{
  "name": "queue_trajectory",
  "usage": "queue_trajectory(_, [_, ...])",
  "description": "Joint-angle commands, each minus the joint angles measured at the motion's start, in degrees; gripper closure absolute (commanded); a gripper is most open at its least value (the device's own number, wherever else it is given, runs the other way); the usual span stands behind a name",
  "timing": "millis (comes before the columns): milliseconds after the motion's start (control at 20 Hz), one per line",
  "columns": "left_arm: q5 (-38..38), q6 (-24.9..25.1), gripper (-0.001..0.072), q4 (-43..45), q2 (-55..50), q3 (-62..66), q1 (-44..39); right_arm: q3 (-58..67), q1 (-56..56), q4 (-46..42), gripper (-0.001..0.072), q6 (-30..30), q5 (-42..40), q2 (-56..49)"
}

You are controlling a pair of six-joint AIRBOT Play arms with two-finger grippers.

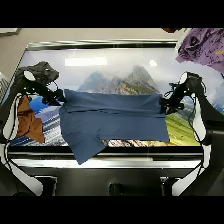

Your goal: Fold the clothes and pants, and hang the long-sleeved shirts on hangers.

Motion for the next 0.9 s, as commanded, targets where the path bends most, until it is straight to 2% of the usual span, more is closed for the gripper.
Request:
queue_trajectory(0, [0.24,0.02,0.0031,-0.44,1.05,0.79,0.63,-0.04,-0.02,1.03,0.0183,-0.92,3.13,0.42])
queue_trajectory(50, [0.17,0.0,0.0031,-0.44,2.45,0.98,1.53,-0.04,-0.61,1.14,0.0161,-1.4,4.02,1.4])
queue_trajectory(200, [-3.06,0.9,0.0032,2.99,8.79,-0.92,5.66,-0.76,-6.23,4.94,0.0163,-3.43,2.69,7.65])
queue_trajectory(350, [-2.19,0.87,0.0032,5.38,19.74,-15.91,12.52,-12.2,-16.96,16.22,0.0164,-9.73,-2.54,16.79])
queue_trajectory(450, [3.23,1.92,0.0033,0.39,29.05,-31.87,16.48,-23.98,-22.6,22.21,0.0164,-13.55,-5.2,22.38])
queue_trajectory(600, [11.34,6.99,0.0033,-9.79,42.07,-55.74,18.05,-37.75,-25.29,23.96,0.0164,-16.26,-9.44,27.32])
queue_trajectory(750, [14.03,8.98,0.0033,-18.58,50.21,-72.3,16.57,-44.24,-24.76,24.81,0.0166,-17.77,-11.17,28.57])
queue_trajectory(850, [15.67,10.23,0.0033,-22.64,52.54,-78.49,14.58,-45.13,-24.76,25.88,0.0174,-18.73,-11.82,28.61])
